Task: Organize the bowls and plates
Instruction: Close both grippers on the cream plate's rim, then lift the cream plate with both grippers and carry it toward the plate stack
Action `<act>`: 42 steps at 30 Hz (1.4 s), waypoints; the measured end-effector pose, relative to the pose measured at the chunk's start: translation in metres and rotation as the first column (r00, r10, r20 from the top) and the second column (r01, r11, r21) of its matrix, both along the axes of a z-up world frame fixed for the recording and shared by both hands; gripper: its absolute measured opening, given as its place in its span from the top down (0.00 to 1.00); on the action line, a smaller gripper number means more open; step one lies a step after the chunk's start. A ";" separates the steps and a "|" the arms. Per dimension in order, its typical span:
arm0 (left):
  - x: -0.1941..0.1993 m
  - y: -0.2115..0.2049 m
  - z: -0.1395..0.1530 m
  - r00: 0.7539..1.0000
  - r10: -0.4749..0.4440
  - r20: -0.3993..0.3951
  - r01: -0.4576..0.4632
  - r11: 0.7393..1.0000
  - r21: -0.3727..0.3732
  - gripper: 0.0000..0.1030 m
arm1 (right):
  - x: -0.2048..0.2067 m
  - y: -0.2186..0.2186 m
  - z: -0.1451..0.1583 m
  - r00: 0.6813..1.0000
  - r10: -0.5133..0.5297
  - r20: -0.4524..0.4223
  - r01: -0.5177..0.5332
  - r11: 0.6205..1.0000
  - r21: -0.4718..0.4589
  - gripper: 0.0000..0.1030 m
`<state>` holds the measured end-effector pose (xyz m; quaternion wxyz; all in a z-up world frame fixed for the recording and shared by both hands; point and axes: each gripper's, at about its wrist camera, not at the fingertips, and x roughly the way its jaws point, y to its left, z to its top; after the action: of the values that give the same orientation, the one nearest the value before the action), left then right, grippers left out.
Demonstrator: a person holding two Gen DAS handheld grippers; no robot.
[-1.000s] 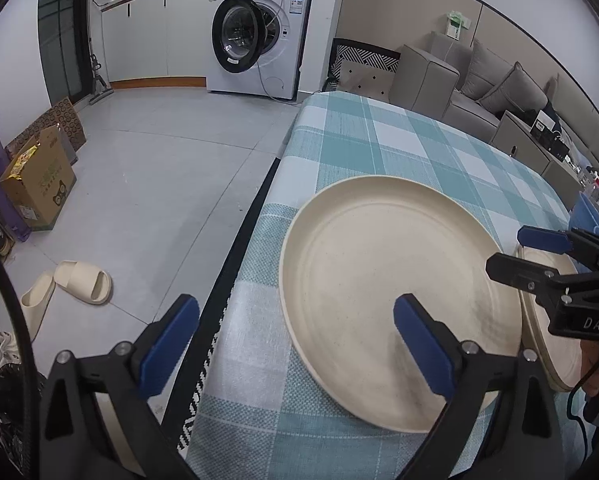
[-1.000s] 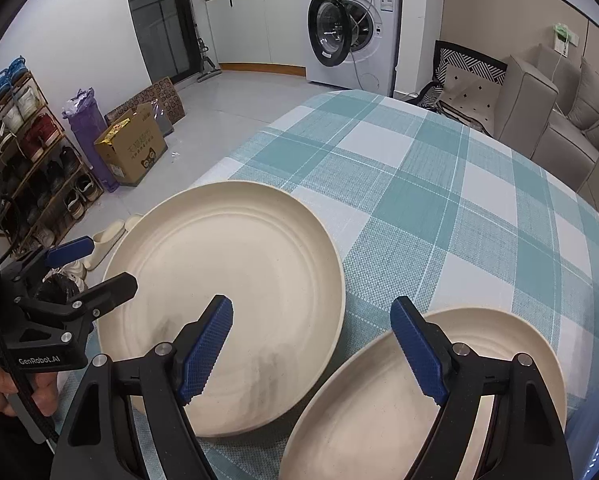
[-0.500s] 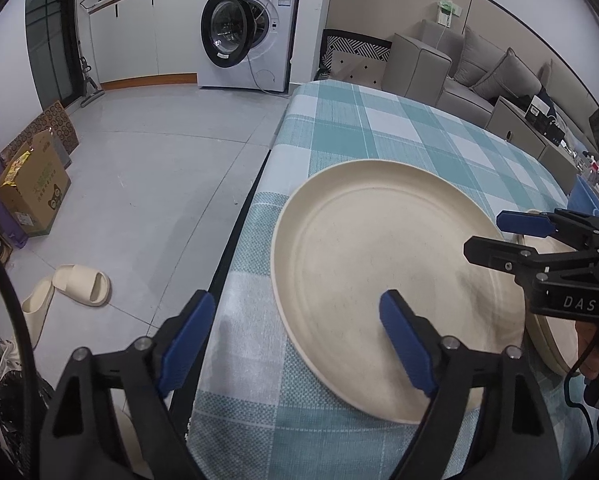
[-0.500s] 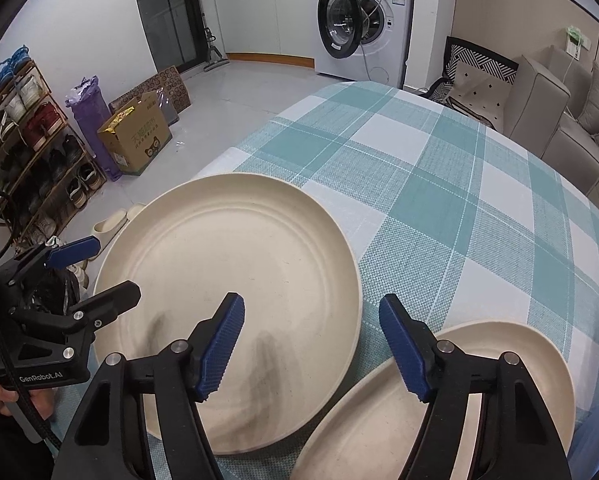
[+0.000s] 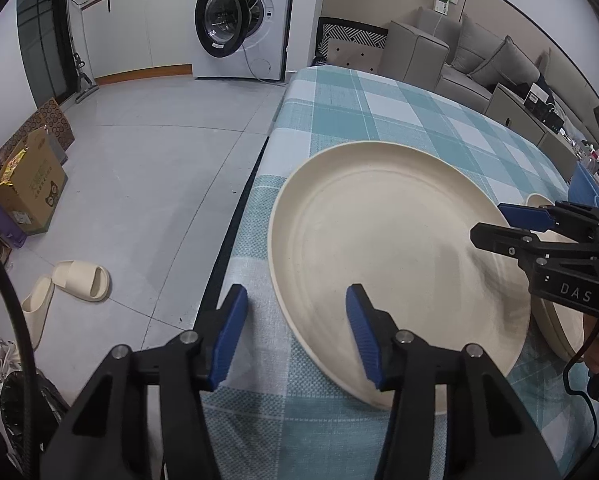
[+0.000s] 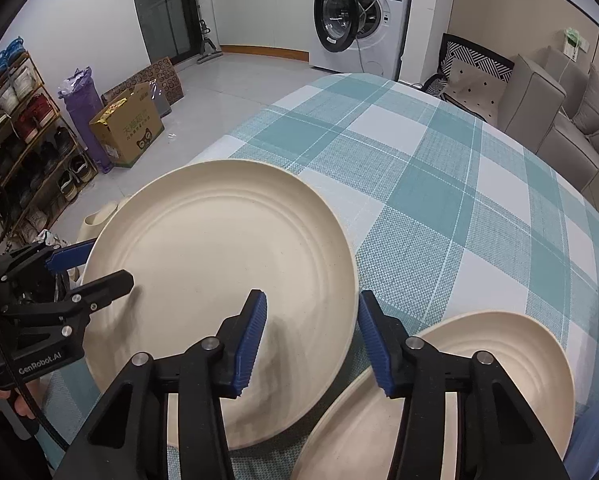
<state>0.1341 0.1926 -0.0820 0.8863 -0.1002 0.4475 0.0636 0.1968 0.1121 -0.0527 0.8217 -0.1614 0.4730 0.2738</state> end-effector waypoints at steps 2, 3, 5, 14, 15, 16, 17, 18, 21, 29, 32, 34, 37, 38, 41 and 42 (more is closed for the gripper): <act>-0.001 0.001 0.000 1.000 0.002 0.000 -0.002 1.000 0.003 0.57 | -0.003 0.000 0.000 1.000 0.002 0.011 -0.002 1.000 -0.005 0.56; -0.002 0.001 0.001 1.000 0.002 0.001 -0.002 1.000 0.005 0.59 | -0.005 0.000 0.000 1.000 0.003 0.014 -0.003 1.000 -0.003 0.57; -0.003 0.002 0.002 1.000 -0.002 0.003 0.002 1.000 0.010 0.63 | -0.009 -0.001 0.000 1.000 0.006 0.022 -0.006 1.000 -0.008 0.60; -0.005 0.003 0.003 1.000 -0.002 0.003 0.002 0.999 0.037 0.77 | -0.020 -0.001 0.000 0.998 -0.001 0.062 0.003 1.000 -0.026 0.75; -0.006 0.003 0.004 1.000 0.001 0.005 -0.001 0.999 0.042 0.77 | -0.020 -0.002 0.000 0.998 -0.002 0.065 0.004 1.000 -0.027 0.76; -0.006 0.003 0.004 1.000 0.001 0.006 -0.001 0.999 0.044 0.78 | -0.021 -0.002 0.000 0.998 -0.003 0.070 0.005 0.999 -0.031 0.78; -0.006 0.003 0.004 1.000 0.001 0.006 -0.001 0.999 0.044 0.78 | -0.021 -0.002 0.000 0.997 -0.006 0.071 0.008 0.999 -0.031 0.79; -0.006 0.003 0.005 1.000 0.000 0.007 0.000 0.999 0.047 0.78 | -0.021 -0.002 0.000 0.997 -0.009 0.071 0.011 1.000 -0.029 0.79; -0.006 0.002 0.005 1.000 0.000 0.007 -0.001 0.999 0.048 0.78 | -0.021 -0.002 0.001 0.997 -0.012 0.080 0.014 1.000 -0.028 0.79; -0.009 0.002 0.011 1.000 0.003 0.025 -0.004 0.999 0.047 0.78 | -0.022 -0.005 0.007 0.996 -0.019 0.081 0.020 1.000 -0.015 0.79; -0.010 0.002 0.015 0.999 0.005 0.033 -0.007 0.999 0.047 0.78 | -0.024 -0.006 0.012 0.996 -0.022 0.089 0.022 1.000 -0.007 0.79; -0.011 0.003 0.018 0.999 0.008 0.040 -0.009 0.999 0.044 0.78 | -0.024 -0.006 0.015 0.995 -0.023 0.093 0.023 1.000 0.001 0.79; -0.014 0.003 0.022 0.999 0.008 0.052 -0.011 0.999 0.042 0.78 | -0.027 -0.007 0.021 0.995 -0.024 0.102 0.023 1.000 0.008 0.79; -0.015 0.003 0.023 0.998 0.010 0.056 -0.012 0.999 0.042 0.78 | -0.028 -0.008 0.023 0.994 -0.024 0.103 0.023 1.000 0.011 0.79; -0.018 0.003 0.027 0.998 0.013 0.066 -0.016 0.999 0.046 0.78 | -0.033 -0.008 0.029 0.993 -0.023 0.114 0.022 1.000 0.017 0.79; -0.019 0.003 0.029 0.997 0.012 0.070 -0.016 0.999 0.046 0.78 | -0.034 -0.009 0.031 0.993 -0.025 0.116 0.023 1.000 0.020 0.79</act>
<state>0.1155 0.1953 -0.0530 0.9031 -0.0850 0.4139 0.0765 0.1629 0.1036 -0.0215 0.8526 -0.1636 0.4236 0.2584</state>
